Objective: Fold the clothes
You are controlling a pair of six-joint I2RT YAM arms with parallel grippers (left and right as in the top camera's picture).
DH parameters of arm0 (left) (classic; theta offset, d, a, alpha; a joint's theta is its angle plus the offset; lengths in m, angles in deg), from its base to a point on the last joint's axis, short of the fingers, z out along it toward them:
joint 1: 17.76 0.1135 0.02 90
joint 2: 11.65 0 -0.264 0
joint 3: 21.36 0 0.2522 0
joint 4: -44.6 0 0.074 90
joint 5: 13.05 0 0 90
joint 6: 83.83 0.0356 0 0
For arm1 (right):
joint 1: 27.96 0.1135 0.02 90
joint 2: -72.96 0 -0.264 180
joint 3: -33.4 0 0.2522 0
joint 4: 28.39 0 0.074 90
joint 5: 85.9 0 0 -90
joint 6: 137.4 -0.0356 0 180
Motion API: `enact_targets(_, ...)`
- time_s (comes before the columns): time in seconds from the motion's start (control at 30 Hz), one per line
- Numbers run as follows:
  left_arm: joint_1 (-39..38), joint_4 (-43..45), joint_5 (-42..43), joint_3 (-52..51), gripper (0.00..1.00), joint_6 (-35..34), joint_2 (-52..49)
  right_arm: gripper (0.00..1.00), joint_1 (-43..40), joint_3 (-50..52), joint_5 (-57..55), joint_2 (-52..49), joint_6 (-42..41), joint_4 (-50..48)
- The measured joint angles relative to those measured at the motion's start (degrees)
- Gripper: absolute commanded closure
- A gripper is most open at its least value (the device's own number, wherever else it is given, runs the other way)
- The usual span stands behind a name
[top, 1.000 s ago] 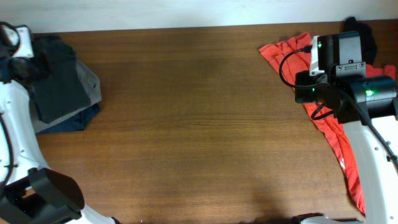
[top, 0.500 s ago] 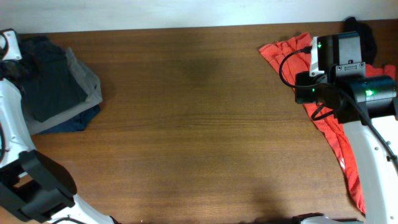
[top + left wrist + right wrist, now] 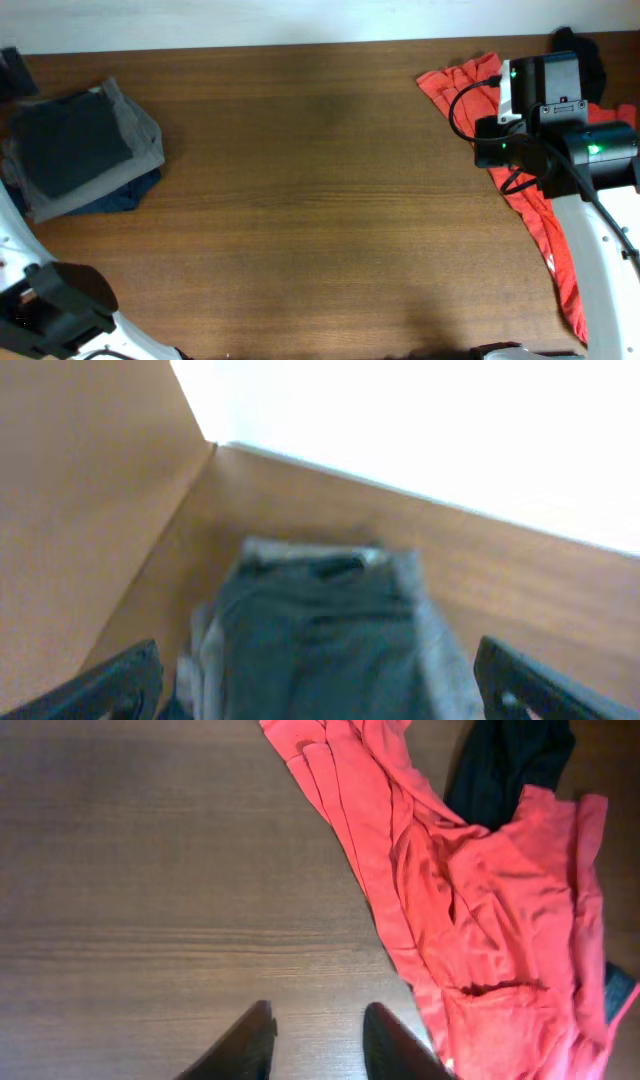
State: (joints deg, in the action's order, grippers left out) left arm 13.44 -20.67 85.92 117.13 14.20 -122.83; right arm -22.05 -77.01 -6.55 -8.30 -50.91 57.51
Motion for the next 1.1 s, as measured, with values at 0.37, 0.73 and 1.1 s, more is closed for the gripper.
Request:
enact_targets(0.37, -15.5, -15.6, 5.1, 6.3, 0.01, -0.3, 1.1, 0.57, 0.0, 0.0, 1.3, -0.5, 0.4, 0.7)
enact_targets(0.73, -32.6, -32.8, 5.9, 6.3, 0.01, -0.5, 1.0, 0.94, 0.0, 0.0, 10.9, -18.4, 7.4, -14.9)
enact_targets(1.1, -36.8, -34.6, 5.8, 6.3, 0.01, -0.5, 1.0, 0.95, -2.0, 0.0, 12.2, -38.0, 9.7, -30.4)
